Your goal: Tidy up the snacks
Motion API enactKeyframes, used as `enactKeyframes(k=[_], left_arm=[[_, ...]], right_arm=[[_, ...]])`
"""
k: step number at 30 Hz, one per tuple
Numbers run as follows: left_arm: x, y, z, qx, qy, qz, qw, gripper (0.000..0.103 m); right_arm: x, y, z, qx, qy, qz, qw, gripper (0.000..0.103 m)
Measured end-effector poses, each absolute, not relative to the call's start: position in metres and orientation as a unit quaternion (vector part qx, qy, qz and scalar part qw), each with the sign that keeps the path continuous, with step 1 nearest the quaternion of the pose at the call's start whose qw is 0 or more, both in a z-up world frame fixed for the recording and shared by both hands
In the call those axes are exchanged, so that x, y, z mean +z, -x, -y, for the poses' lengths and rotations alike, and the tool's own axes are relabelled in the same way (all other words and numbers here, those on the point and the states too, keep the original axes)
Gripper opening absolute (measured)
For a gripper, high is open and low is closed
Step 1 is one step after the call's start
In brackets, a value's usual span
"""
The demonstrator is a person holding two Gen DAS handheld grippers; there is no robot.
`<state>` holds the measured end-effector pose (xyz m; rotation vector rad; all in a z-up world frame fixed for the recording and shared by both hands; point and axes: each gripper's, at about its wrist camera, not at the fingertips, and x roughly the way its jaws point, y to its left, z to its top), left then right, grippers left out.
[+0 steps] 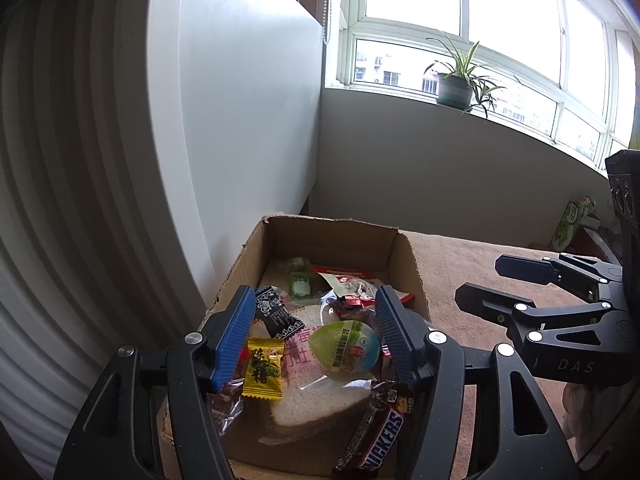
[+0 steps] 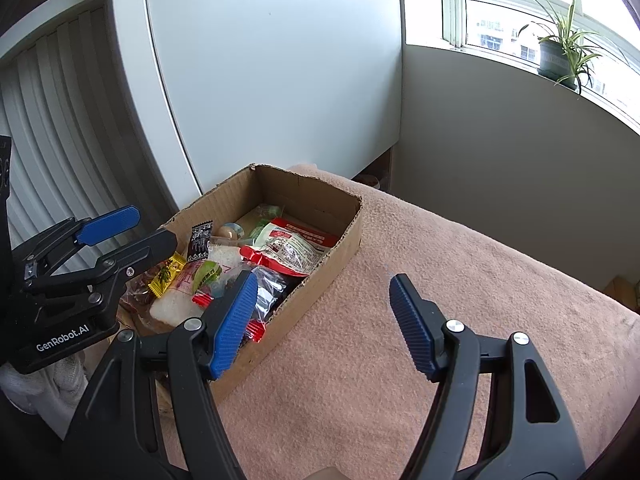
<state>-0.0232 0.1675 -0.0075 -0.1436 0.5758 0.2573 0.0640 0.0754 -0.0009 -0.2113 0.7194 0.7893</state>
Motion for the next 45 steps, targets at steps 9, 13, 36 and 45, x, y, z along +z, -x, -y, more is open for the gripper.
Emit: enactKeyframes(k=[9,13,36,45], left_arm=[[-0.016,0.047,-0.149,0.129,0.060,-0.279,0.950,0.069],[-0.014,0.056,-0.143,0.132,0.060,-0.273,0.951,0.072],[-0.015,0.061,-0.131,0.142,0.057,-0.268,0.951,0.077],[-0.016,0.061,-0.131,0.142,0.057,-0.269,0.951,0.077]], right_arm=[[0.002,-0.041,-0.042,0.365,0.095,-0.315,0.871,0.097],[-0.002,-0.036,-0.031,0.359,0.088,-0.317,0.873,0.097],[-0.003,-0.027,-0.018,0.341,0.079,-0.307,0.885,0.098],[-0.004,-0.026,-0.020,0.343,0.080,-0.308,0.884,0.098]])
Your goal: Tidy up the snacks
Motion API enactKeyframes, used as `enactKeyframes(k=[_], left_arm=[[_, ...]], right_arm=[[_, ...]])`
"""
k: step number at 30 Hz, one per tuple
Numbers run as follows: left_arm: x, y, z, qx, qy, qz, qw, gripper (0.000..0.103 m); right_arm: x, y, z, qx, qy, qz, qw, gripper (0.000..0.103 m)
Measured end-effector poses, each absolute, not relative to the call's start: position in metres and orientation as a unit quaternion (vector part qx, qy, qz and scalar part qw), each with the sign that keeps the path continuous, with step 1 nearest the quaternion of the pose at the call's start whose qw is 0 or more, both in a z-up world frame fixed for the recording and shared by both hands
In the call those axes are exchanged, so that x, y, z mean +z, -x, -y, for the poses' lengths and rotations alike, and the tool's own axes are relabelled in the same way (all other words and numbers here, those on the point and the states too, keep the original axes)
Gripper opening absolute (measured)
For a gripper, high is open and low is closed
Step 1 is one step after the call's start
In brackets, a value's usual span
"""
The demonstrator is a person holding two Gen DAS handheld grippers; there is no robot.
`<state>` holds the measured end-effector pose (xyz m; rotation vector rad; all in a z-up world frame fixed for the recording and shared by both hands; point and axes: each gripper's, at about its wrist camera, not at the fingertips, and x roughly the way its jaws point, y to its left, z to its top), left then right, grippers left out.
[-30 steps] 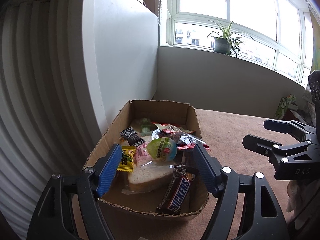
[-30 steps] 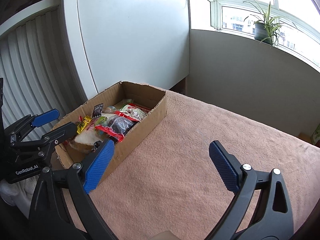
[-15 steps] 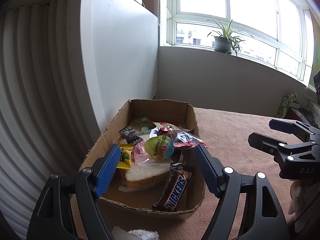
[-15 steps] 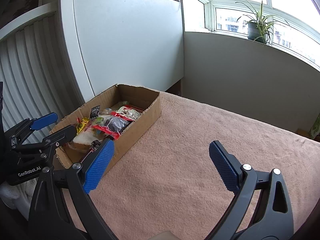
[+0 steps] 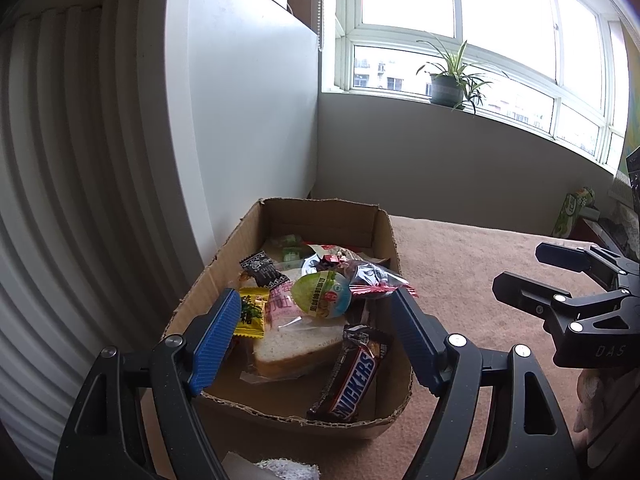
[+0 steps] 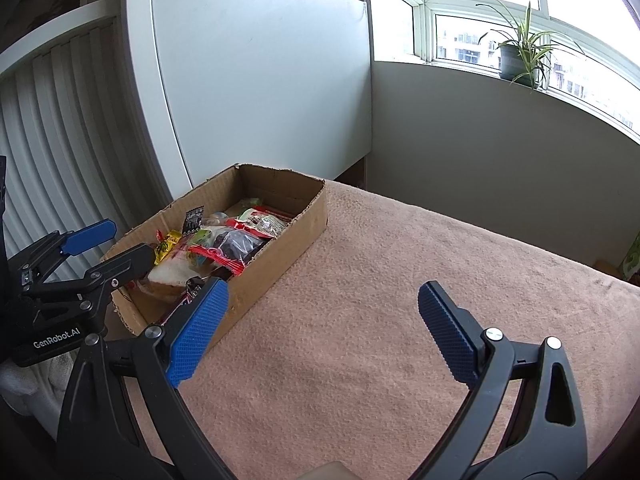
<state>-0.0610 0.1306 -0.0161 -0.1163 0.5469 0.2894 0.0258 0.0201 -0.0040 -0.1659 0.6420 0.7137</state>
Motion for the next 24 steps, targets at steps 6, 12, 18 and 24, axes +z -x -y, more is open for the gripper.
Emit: enactKeyframes(k=[6,12,18,24], left_arm=[[-0.0158,0.0612,-0.1293,0.141,0.056,-0.269,0.951,0.077],[-0.0147,0.0621,-0.1294,0.141,0.058,-0.268,0.951,0.077],[-0.0151,0.0619,-0.1288,0.142,0.057,-0.269,0.951,0.077],[-0.0146,0.0639,-0.1289,0.146,0.057,-0.263,0.952,0.077]], right_arm=[[-0.0051,-0.0258,-0.0211,0.341,0.080,-0.310,0.884,0.098],[-0.0049,-0.0256,-0.0208,0.341,0.078,-0.310,0.884,0.098],[-0.0049,-0.0256,-0.0214,0.340,0.081,-0.312,0.884,0.098],[-0.0056,-0.0250,-0.0228,0.339,0.082,-0.314,0.883,0.098]])
